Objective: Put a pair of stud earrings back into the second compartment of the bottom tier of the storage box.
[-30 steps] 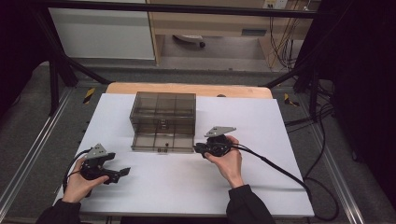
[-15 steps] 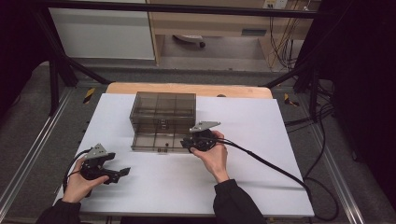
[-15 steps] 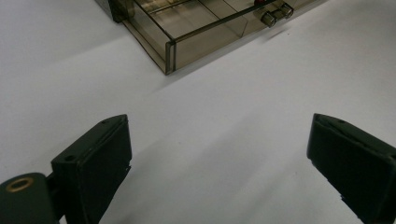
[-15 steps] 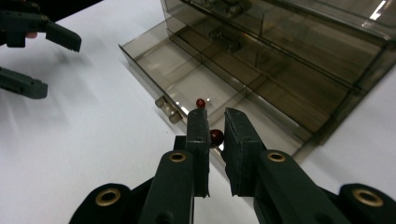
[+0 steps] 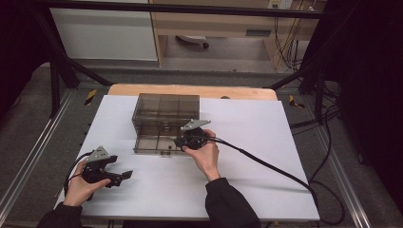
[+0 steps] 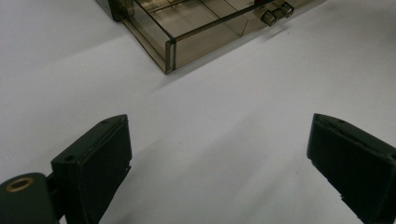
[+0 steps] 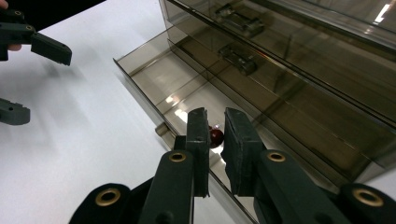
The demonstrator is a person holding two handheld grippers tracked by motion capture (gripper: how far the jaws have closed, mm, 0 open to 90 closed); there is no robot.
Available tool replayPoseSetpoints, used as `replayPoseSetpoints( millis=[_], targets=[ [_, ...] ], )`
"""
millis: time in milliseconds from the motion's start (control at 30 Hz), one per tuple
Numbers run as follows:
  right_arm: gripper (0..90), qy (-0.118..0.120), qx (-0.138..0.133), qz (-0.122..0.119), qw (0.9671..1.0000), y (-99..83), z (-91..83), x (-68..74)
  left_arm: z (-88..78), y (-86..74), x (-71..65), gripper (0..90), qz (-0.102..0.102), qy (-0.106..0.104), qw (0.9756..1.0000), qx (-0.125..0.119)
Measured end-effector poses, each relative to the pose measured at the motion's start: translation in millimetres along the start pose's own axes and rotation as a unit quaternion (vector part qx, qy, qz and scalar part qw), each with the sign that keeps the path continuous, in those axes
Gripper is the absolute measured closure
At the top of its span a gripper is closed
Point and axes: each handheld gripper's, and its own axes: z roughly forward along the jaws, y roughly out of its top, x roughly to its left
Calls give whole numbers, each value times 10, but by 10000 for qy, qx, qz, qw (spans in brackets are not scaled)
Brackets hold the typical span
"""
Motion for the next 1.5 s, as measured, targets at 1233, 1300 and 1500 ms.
replayPoseSetpoints(
  millis=[1233, 1300, 1500],
  targets=[
    [646, 131, 176, 22, 9998, 7, 344, 40, -13, 0, 6, 63, 9, -7, 10000, -9],
    [612, 125, 175, -43, 9998, 24, 293, 45, -12, -1, 6, 63, 8, -6, 10000, -3],
    [465, 94, 116, -76, 9999, 29, 116, 29, -5, -2, 4, 63, 7, -5, 10000, -3]
  ],
)
